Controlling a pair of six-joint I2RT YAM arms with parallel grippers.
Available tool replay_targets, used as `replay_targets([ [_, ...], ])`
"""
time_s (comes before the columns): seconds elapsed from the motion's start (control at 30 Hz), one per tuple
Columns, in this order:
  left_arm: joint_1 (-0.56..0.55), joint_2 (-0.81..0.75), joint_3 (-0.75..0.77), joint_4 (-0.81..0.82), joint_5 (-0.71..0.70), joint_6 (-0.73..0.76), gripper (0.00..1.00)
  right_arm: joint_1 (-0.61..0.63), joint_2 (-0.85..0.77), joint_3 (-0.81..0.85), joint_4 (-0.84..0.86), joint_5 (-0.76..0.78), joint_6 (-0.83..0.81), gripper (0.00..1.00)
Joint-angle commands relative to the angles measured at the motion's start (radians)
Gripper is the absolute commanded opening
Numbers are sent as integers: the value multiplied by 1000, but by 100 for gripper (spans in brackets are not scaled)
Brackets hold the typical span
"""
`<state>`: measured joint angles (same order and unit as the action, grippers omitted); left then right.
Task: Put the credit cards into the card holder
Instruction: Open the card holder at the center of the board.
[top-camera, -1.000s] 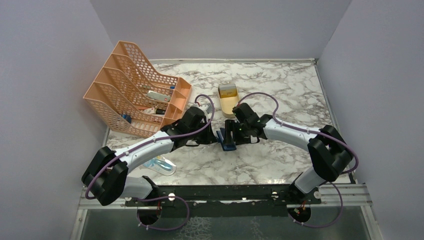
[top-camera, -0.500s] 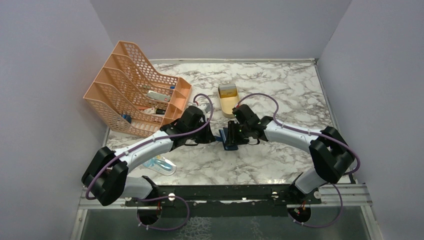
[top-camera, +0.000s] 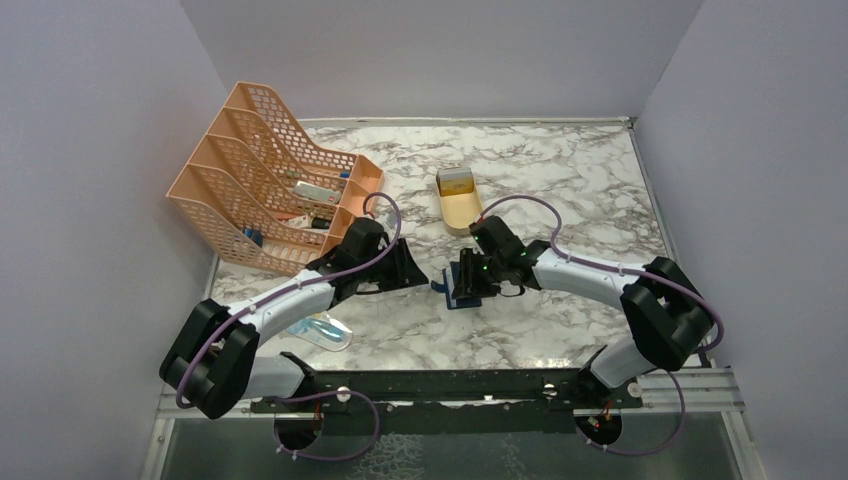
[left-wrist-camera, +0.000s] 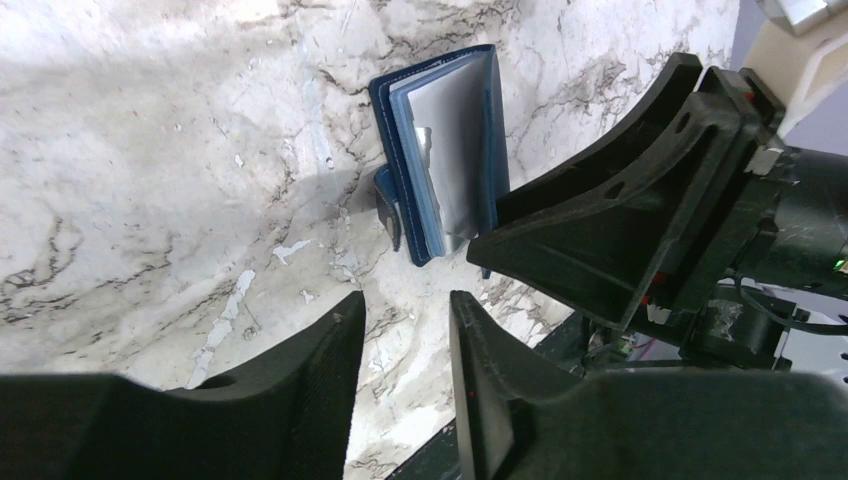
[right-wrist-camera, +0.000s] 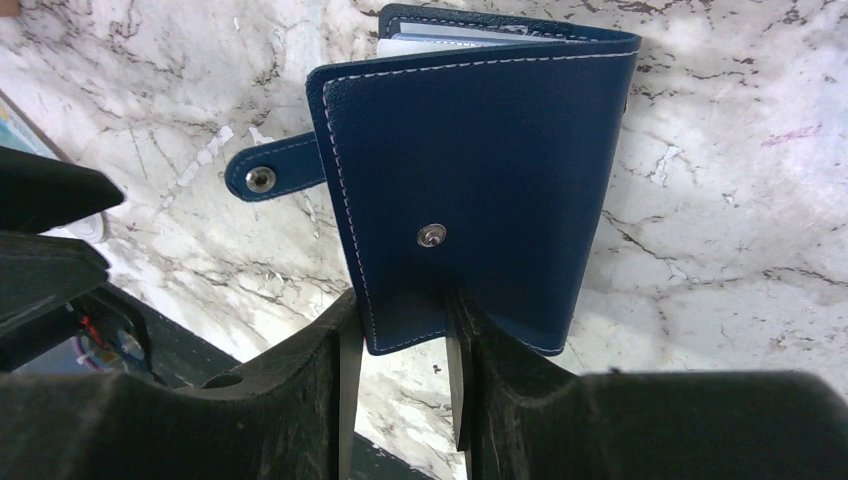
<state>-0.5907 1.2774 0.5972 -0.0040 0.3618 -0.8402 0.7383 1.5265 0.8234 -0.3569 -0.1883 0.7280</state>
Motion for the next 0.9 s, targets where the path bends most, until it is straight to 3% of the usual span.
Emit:
replay_targets([
  [0.0, 6, 6, -18, 104, 61, -50, 41, 1, -33, -10, -6, 17, 11, 32],
  [0.23, 8, 26, -30, 117, 69, -36, 43, 1, -48, 42, -101, 138, -41, 21],
  [0.47, 6, 99, -16, 171, 111, -15, 52, 1, -120, 29, -41, 38, -26, 5],
  [0.6, 6, 140, -17, 184, 96, 0, 56, 1, -154, 10, -7, -12, 0, 2],
  [0.87, 5, 184, 2, 135, 21, 40, 54, 0, -163, -30, 10, -35, 12, 1],
])
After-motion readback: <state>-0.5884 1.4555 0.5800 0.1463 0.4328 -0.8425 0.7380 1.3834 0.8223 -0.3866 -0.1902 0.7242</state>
